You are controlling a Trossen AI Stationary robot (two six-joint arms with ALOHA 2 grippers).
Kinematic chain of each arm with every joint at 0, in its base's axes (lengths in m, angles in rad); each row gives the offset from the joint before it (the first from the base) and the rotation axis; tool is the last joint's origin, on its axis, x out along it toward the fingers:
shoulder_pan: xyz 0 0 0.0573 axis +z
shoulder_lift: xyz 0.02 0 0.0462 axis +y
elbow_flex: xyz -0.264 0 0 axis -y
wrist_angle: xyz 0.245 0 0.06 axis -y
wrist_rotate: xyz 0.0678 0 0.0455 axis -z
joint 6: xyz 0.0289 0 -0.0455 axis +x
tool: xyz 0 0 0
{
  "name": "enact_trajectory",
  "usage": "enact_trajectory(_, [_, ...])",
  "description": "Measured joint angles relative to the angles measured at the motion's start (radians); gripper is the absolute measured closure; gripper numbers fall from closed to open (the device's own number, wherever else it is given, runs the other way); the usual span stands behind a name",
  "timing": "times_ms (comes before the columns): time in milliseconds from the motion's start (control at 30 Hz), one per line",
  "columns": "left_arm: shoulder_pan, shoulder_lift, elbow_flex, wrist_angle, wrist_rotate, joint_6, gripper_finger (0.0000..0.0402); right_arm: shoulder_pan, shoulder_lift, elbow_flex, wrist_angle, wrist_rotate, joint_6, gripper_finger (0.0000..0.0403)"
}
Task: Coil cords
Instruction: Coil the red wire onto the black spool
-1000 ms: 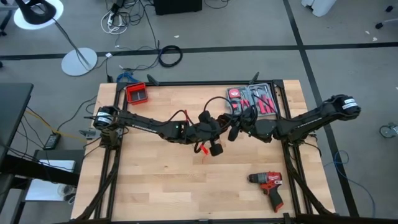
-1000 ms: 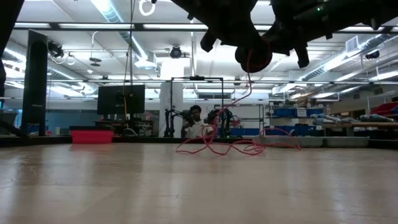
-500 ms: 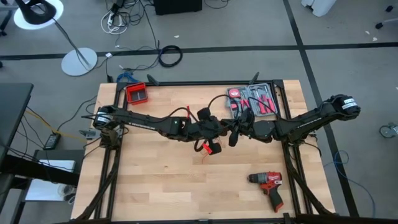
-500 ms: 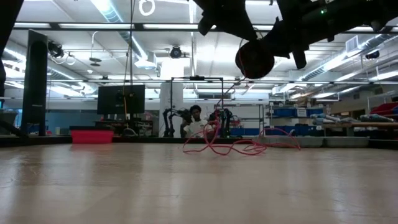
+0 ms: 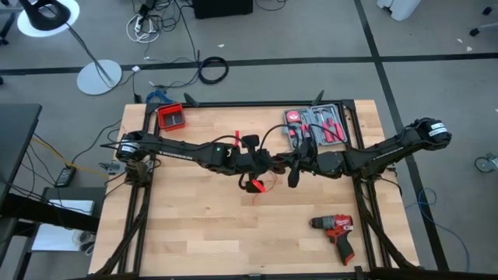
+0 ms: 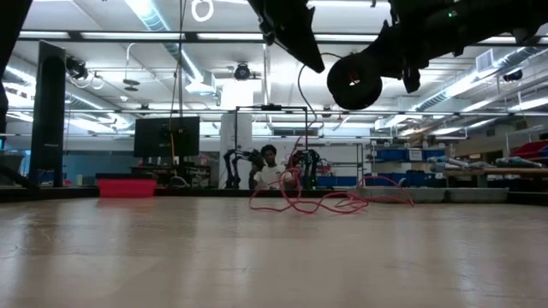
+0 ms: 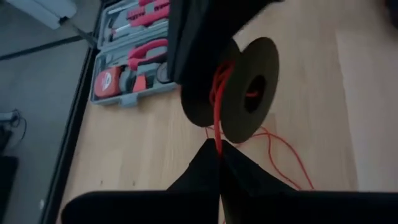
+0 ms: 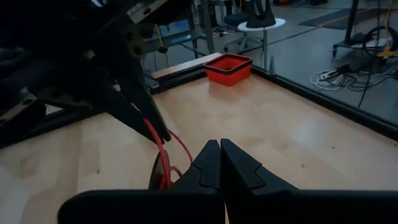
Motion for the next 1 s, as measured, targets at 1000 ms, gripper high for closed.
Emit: enact_trajectory(1000, [-0.076, -0.018, -0.163, 0.058, 0.073, -0.085, 0.0262, -0.026, -0.064, 0.0, -0.128, -0.071, 0.019, 0.0403])
